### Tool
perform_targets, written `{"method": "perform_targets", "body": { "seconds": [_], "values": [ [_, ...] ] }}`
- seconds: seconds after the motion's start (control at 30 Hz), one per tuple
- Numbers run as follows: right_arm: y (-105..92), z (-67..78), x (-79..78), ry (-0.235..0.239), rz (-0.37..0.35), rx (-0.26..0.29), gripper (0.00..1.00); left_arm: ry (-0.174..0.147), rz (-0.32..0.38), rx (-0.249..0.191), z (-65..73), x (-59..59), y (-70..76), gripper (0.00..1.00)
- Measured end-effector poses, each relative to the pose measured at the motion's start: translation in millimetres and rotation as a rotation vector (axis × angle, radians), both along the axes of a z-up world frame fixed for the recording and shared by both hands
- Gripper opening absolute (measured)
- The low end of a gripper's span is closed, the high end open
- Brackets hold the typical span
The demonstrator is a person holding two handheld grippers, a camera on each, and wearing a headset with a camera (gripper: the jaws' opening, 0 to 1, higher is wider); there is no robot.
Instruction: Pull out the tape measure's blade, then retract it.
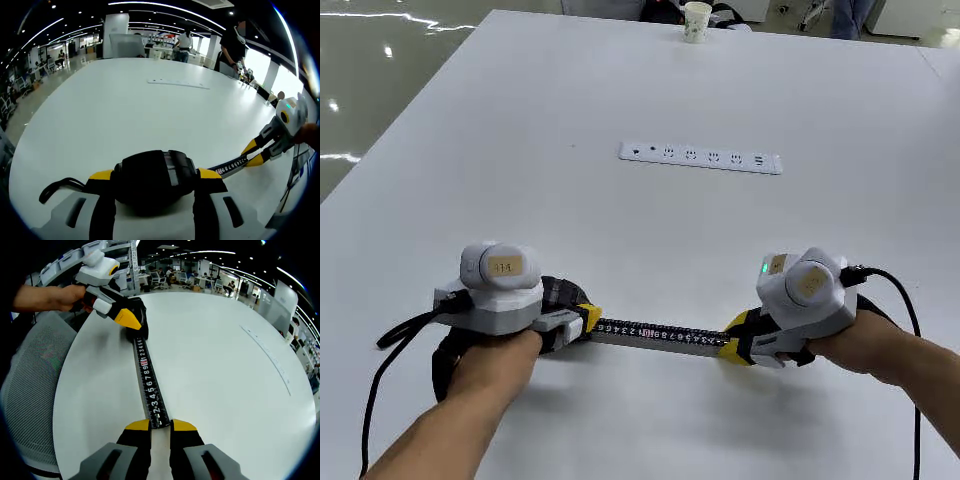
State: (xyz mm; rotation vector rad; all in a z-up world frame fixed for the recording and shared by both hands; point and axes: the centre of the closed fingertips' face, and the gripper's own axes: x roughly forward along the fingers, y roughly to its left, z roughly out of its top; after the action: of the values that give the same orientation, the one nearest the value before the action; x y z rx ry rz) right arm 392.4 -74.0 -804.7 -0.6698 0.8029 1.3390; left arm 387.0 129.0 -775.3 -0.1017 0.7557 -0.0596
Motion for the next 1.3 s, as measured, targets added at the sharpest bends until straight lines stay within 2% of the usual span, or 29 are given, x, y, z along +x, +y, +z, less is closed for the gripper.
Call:
{"method": "perform_targets", "body": {
  "seconds": [1.3],
  "values": [
    [41.9, 0.5, -6.0, 0.016, 0.019, 0.03, 0.1, 0.004, -0.002, -0.011, -0.1, -0.4, 0.7, 0.58]
  ]
}}
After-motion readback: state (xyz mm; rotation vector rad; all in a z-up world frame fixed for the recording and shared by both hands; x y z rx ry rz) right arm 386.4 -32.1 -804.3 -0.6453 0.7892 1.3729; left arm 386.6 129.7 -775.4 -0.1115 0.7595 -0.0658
